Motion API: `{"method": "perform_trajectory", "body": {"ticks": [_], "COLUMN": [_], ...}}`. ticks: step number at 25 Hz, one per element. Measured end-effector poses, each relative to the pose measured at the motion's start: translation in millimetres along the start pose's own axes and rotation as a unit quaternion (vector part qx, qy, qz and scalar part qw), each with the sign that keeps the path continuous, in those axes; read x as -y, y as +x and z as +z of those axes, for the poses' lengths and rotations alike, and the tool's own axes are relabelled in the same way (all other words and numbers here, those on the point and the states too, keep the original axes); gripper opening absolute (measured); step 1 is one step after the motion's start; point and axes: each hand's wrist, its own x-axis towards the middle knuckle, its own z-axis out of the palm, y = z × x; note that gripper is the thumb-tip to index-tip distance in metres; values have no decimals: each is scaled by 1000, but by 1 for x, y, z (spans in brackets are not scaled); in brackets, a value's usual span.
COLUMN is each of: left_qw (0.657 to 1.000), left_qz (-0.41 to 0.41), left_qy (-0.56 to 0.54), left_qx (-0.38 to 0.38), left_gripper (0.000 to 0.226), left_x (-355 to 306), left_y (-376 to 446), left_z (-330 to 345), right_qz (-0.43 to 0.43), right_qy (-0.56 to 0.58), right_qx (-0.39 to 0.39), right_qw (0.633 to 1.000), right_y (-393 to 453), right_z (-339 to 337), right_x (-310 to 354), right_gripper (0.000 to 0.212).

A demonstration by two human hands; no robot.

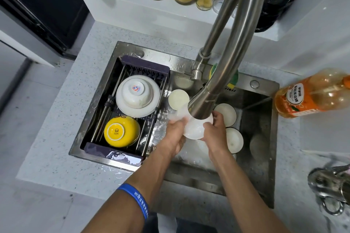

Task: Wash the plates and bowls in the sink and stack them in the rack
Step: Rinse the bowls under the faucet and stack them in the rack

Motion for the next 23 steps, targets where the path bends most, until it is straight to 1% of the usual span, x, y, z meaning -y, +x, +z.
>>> {"method": "perform_trajectory", "body": {"ticks": [1,2,3,4,5,6,7,8,9,11,12,13,14,15,16,17,18,19,20,21,22,23], "left_qw": [1000,1000,1000,1000,999,998,993,990,992,997,996,994,989,983,985,992,997,999,1000,1000,1000,1000], "left_qz": [6,18,22,20,18,27,34,36,25,-13,-27,-33,-10,24,39,39,26,12,4,-4,-7,-7], "left_qy": [6,11,1,-13,9,51,109,138,122,64,61,90,144,181,161,112,63,29,17,9,1,-2], "left_qx": [-10,-12,-6,18,33,37,33,21,16,47,56,51,27,-14,-39,-40,-25,-12,-4,3,6,10], "left_gripper": [25,31,39,48,54,56,55,52,49,48,50,49,45,39,34,31,34,40,47,51,51,47], "left_x": [0,0,-3,-6,-11,-16,-20,-21,-21,-17,-12,-7,-2,2,5,4,3,2,2,1,0,-2], "left_y": [0,1,0,-1,-3,-3,-5,-4,-3,-7,-6,-5,-2,1,3,2,1,-2,-1,-3,-5,-6], "left_z": [-4,-9,-16,-23,-31,-38,-42,-46,-50,-55,-57,-56,-53,-49,-45,-41,-38,-36,-35,-35,-36,-37], "right_qz": [56,118,171,212,237,247,240,226,215,195,176,156,124,91,66,57,37,-29,-132,-245,-334,-365], "right_qy": [53,123,185,214,208,172,139,120,116,85,35,-14,-52,-68,-66,-60,-86,-176,-293,-395,-462,-485], "right_qx": [10,32,61,78,77,67,54,49,50,58,62,62,48,31,24,26,22,5,-23,-46,-11,71], "right_qw": [997,985,966,950,946,951,959,966,968,975,982,986,990,993,995,996,995,984,947,884,822,791], "right_y": [4,6,6,5,1,-1,0,1,2,5,7,8,8,6,6,6,4,-1,-5,-7,-9,-10], "right_z": [1,3,8,16,28,38,47,53,54,47,42,37,32,28,26,23,18,13,7,3,7,13], "right_x": [-5,-11,-18,-26,-30,-31,-31,-31,-25,-11,-6,-1,3,5,5,3,0,-3,-9,-15,-18,-20], "right_gripper": [44,42,39,36,32,28,26,24,20,10,11,15,21,25,24,21,17,15,15,15,13,11]}}
